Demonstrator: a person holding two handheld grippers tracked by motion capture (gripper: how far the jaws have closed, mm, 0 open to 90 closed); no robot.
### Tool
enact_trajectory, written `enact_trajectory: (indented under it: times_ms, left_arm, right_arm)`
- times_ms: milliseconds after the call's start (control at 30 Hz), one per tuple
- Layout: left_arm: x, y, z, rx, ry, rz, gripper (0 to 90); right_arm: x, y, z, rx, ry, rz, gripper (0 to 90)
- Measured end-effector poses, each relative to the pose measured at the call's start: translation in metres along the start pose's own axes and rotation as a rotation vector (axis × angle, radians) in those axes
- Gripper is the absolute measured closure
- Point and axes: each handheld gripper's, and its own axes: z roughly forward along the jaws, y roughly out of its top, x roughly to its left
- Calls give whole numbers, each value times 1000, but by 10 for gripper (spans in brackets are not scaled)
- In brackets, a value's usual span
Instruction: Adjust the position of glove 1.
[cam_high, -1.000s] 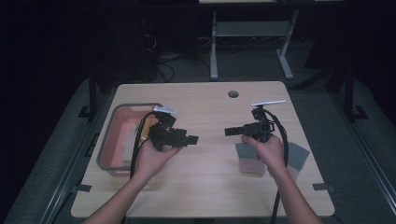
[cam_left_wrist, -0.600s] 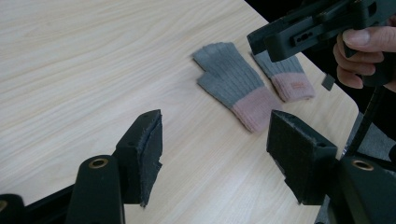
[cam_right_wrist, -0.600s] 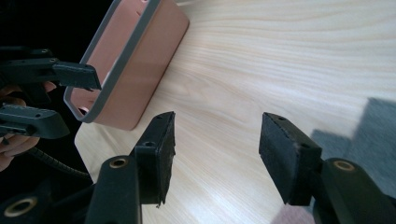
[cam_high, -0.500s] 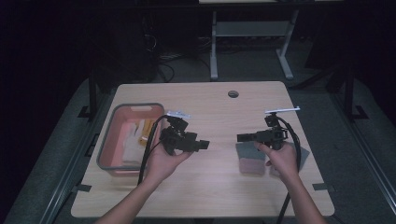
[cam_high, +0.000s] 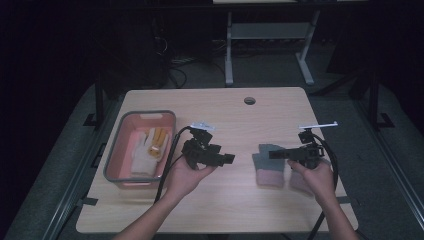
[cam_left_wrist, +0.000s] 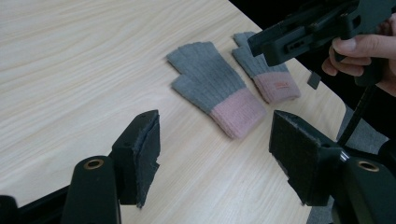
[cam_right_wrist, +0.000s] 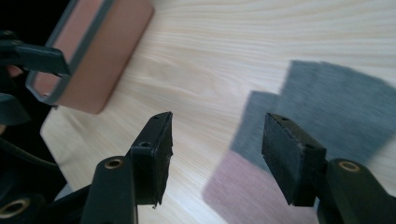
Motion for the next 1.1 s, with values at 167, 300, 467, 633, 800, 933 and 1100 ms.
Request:
enact_trajectory:
  times_ms: [167,300,467,633,800,933,1100]
  left_arm:
    - [-5,0,9,-3,-14,4,320]
    - [-9,0,16,-5,-24,13,309]
    - [-13,0,23,-11,-29,15,297]
    - [-17,-1,29,-14,-34,23,290]
    - [-19,-1,35,-8,-39,26,283]
    - [-21,-1,39,-10,-40,34,280]
    - [-24,-2,46,-10,-42,39,273]
  right_arm:
    - [-10,-7,-7,-2,-32,5,429]
    - [-17,-12,-15,0,-73,-10,428]
    - [-25,-21,-23,12,-143,-27,428]
    - [-32,-28,-28,24,-198,-46,431]
    - [-40,-33,-33,27,-232,-43,434]
    - [-45,-36,-36,32,-262,-47,438]
    - [-49,-41,-38,49,-322,-55,445]
